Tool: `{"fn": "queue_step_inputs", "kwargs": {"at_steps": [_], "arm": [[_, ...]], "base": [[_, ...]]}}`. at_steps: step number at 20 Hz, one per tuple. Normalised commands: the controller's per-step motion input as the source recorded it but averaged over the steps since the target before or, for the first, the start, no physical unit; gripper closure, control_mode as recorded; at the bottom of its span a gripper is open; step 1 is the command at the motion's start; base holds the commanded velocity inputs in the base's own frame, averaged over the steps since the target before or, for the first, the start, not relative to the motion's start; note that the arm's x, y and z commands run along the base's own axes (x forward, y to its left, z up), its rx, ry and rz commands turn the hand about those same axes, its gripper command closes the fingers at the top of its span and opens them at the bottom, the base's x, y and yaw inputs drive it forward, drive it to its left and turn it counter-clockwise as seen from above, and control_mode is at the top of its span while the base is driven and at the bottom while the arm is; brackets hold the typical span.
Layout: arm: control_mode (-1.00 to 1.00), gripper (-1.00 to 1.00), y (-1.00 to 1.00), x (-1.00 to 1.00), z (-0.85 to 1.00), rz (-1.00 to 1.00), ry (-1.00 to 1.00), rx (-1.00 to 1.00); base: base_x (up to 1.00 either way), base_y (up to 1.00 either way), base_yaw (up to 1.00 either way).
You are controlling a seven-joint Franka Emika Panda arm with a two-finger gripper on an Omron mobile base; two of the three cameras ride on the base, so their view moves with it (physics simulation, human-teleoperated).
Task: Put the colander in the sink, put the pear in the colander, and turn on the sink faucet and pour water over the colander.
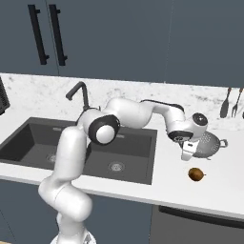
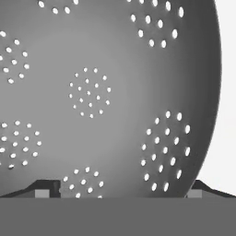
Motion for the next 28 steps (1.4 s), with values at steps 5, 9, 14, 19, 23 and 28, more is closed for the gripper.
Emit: {"fn": "queue_step_inputs", "kwargs": {"at_steps": [5, 9, 14, 19, 23, 28], "arm": [[-1.00, -1.00, -0.20, 0.20, -0.18, 0.00, 0.00, 0.04], [-1.00, 1.00, -0.01, 0.01, -0.36, 0.00, 0.00, 0.00], [-1.00, 1.00, 0.00, 0.00, -0.36, 0.00, 0.00, 0.00], [-1.00, 1.00, 0.00, 0.00, -0.30, 0.00, 0.00, 0.00], [-1.00, 1.00, 0.08, 0.00, -0.05, 0.00, 0.00, 0.00], [-1.00, 1.00, 0.35, -0.04, 0.12, 0.00, 0.02, -0.02]], "base": [[0.00, 0.00, 0.00], [0.00, 0.00, 0.00], [0.00, 0.00, 0.00], [0.00, 0.00, 0.00], [0.00, 0.00, 0.00], [0.00, 0.00, 0.00]]}}
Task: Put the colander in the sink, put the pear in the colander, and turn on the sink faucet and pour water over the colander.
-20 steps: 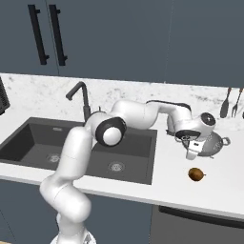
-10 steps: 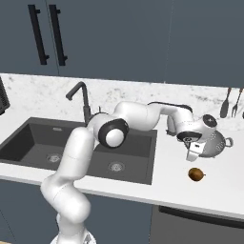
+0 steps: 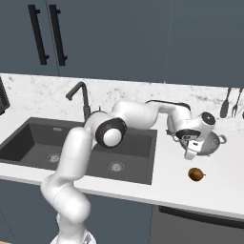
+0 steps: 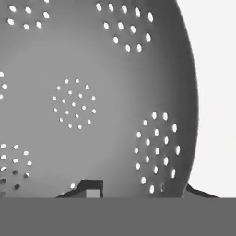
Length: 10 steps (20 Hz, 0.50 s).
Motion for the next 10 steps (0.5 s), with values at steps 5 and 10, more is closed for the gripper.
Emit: {"fn": "queue_step_inputs", "kwargs": {"at_steps": [5, 10], "arm": [[-1.00, 1.00, 0.71, -0.04, 0.41, 0.01, 0.10, -0.10], [-1.00, 1.00, 0.47, -0.40, 0.50, 0.03, 0.01, -0.03]], "base": [[0.00, 0.00, 0.00], [0.00, 0.00, 0.00]]}}
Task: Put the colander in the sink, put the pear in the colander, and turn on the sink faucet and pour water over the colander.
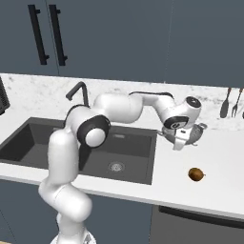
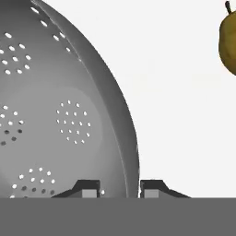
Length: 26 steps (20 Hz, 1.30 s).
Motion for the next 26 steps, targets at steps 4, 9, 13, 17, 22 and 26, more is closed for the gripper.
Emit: {"fn": "queue_step_inputs", "kwargs": {"at_steps": [4, 9, 13, 17, 22, 26], "arm": [[-1.00, 1.00, 0.01, -0.94, 0.30, -0.04, 0.00, 0.05], [-1.00, 1.00, 0.00, -1.00, 0.12, -0.17, 0.00, 0.14], [-1.00, 1.00, 0.13, -1.00, 0.57, -0.14, -0.19, 0.15], [-1.00, 1.00, 0.55, -1.00, 0.99, -0.03, -0.29, 0.02], [-1.00, 1.00, 0.61, -1.00, 0.94, -0.02, -0.20, 0.00], [-1.00, 1.00, 0.89, -1.00, 0.73, -0.10, -0.14, 0.00]], "base": [[0.00, 0.00, 0.00], [0.00, 0.00, 0.00], [0.00, 0.00, 0.00], [0.00, 0.00, 0.00], [0.00, 0.00, 0.00], [0.00, 0.00, 0.00]]}}
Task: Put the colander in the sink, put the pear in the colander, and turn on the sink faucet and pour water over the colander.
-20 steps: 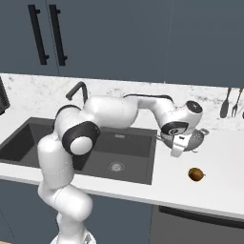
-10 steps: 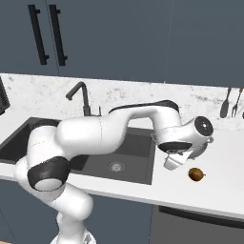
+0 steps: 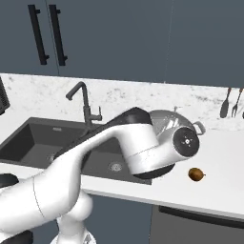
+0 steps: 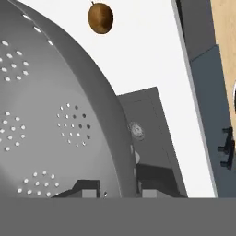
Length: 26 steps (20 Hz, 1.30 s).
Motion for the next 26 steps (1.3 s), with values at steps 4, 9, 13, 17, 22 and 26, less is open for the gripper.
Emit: {"fn": "queue_step_inputs", "kwargs": {"at_steps": [4, 9, 13, 17, 22, 26], "arm": [[-1.00, 1.00, 1.00, -0.95, 0.44, -0.18, -0.08, -0.05], [-1.00, 1.00, 1.00, -0.70, 0.32, -0.19, -0.02, -0.12], [-1.00, 1.00, 1.00, -0.49, 0.38, -0.12, 0.03, -0.10], [-1.00, 1.00, 1.00, -0.42, 0.41, -0.09, 0.09, -0.01], [-1.00, 1.00, 1.00, -0.34, 0.37, -0.22, 0.00, 0.01], [-1.00, 1.00, 1.00, -0.13, 0.29, -0.27, 0.00, 0.01]], "base": [[0.00, 0.00, 0.00], [0.00, 0.00, 0.00], [0.00, 0.00, 0.00], [0.00, 0.00, 0.00], [0.00, 0.00, 0.00], [0.00, 0.00, 0.00]]}}
